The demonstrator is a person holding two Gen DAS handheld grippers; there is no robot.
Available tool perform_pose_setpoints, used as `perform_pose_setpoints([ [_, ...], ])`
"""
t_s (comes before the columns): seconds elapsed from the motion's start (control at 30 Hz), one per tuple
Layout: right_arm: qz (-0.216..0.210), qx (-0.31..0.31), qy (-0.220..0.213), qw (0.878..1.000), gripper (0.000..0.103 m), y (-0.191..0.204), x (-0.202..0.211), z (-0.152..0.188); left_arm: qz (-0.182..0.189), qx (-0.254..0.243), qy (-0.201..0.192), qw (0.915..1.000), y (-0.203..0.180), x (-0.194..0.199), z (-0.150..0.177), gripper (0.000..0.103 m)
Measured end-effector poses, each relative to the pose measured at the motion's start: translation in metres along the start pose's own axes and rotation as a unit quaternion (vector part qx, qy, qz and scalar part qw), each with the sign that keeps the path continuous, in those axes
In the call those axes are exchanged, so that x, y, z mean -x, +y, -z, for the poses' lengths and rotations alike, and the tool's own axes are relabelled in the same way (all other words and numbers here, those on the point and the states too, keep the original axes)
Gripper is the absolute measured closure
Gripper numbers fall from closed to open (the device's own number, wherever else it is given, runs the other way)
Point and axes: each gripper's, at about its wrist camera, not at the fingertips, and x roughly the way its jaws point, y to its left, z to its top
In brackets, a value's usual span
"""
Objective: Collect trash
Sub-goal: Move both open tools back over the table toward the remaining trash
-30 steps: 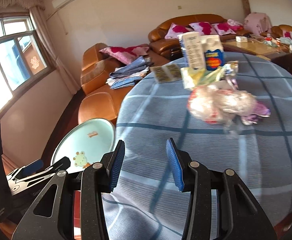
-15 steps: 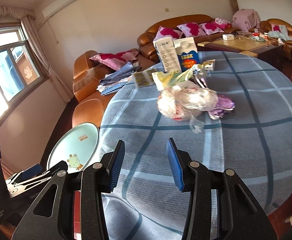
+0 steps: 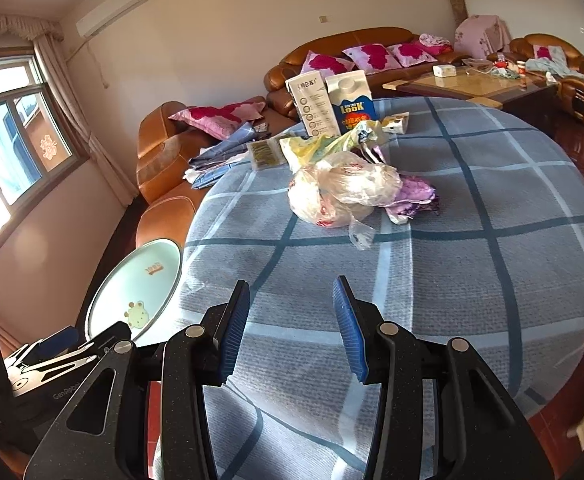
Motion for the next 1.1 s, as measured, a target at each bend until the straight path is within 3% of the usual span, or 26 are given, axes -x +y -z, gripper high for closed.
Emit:
perform_pose_setpoints([
  [0.4,0.027,-0.010,0.000,1.000,0.060,-0.025,0.008,0.006,0.023,-0.019,0.011,0.9995,-0.016,-0.003,0.016,0.008],
  [0.67,0.043,-0.034,-0.001,0.998,0.068,-0.055,0.008,0.004,0.039,-0.045,0.023,0.9979,-0.035,-0.018,0.025,0.009],
  [0.97,0.057,-0.058,-0.005,0.997,0.069,-0.086,0.009,-0.002,0.070,-0.066,0.016,0.9953,-0.063,-0.029,0.010,0.017],
  [1.1,0.057,-0.066,-0.009,0.996,0.069,-0.097,0.011,-0.007,0.112,-0.065,0.015,0.9915,-0.084,-0.035,-0.011,0.017],
])
